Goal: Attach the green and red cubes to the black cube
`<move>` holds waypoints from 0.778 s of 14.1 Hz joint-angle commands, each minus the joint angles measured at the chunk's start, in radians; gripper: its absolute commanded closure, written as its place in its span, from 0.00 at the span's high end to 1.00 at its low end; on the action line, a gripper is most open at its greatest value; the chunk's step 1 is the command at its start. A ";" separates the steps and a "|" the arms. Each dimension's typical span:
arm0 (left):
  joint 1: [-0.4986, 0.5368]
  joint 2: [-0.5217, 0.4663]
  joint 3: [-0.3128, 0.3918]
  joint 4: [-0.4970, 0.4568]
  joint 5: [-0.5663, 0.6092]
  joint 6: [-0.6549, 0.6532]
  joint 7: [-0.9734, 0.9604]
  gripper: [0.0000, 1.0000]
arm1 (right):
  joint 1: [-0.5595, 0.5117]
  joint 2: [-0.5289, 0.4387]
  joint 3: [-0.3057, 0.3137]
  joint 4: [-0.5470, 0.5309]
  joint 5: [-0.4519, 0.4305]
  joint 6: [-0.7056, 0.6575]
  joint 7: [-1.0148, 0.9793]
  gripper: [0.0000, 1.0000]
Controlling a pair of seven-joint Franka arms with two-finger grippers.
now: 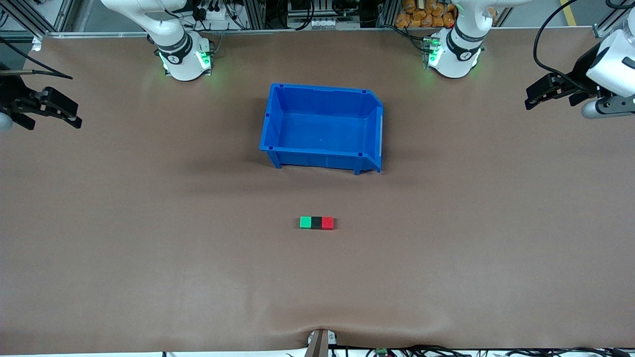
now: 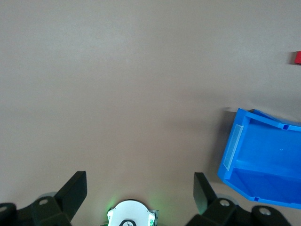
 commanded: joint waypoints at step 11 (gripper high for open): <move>-0.001 0.034 -0.019 0.052 0.019 -0.009 0.010 1.00 | -0.014 -0.002 0.007 -0.001 -0.006 0.005 -0.014 1.00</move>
